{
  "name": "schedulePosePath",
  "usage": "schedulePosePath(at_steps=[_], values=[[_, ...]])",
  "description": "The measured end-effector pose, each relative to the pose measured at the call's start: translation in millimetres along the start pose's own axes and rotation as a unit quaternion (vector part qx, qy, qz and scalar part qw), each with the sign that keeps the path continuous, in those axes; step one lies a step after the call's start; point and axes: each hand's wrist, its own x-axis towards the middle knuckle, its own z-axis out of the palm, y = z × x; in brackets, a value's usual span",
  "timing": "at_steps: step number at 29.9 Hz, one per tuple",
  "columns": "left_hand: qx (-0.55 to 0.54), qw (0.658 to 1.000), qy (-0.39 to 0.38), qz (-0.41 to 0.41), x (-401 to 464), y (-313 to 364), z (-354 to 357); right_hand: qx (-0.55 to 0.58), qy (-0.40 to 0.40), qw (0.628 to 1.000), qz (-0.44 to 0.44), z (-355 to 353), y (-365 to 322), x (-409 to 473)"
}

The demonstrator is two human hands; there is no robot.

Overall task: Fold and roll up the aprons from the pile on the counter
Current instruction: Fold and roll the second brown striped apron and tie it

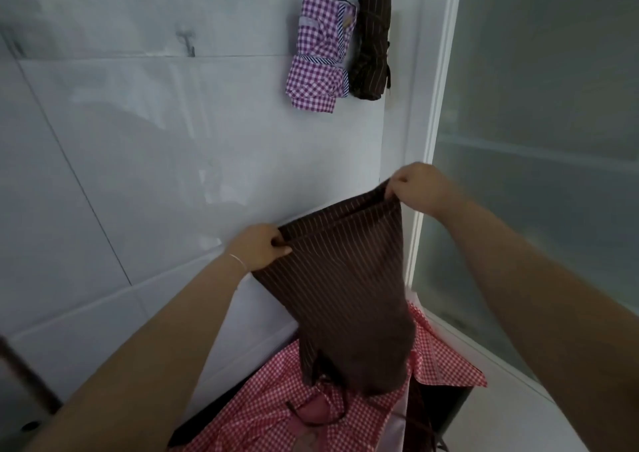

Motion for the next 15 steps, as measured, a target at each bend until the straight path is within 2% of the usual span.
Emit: schedulePosePath(at_steps=[2,4,6,8,10,11,13,14,15], values=[[0.022,0.999,0.047,-0.002,-2.4,-7.3,-23.1,-0.096,-0.053,0.994,0.02,7.0,17.6,-3.3],[-0.026,0.996,0.089,-0.013,-7.0,-7.9,-43.7,-0.134,-0.089,0.986,0.033,10.5,26.3,-9.6],[-0.127,0.984,0.121,-0.023,-14.3,-5.9,-60.6,-0.113,-0.105,0.987,0.048,9.1,25.7,-18.1],[-0.263,0.955,0.134,-0.028,-22.3,-4.2,-73.5,-0.075,-0.106,0.99,0.055,6.6,26.9,-21.0],[-0.412,0.904,0.111,-0.021,-29.7,-3.2,-82.7,0.013,-0.059,0.997,0.056,4.1,29.3,-20.0],[-0.493,0.865,0.093,-0.015,-31.6,-5.0,-86.6,0.104,-0.023,0.992,0.066,1.8,30.3,-19.2],[-0.605,0.794,0.061,0.0,-33.9,-8.8,-93.4,0.29,0.031,0.952,0.096,-5.3,30.0,-18.8],[-0.62,0.782,0.058,0.009,-34.1,-8.9,-96.4,0.349,0.036,0.931,0.102,-10.3,28.6,-20.5],[-0.616,0.785,0.065,0.014,-33.7,-7.7,-99.3,0.377,0.032,0.92,0.099,-14.4,27.5,-22.6]])
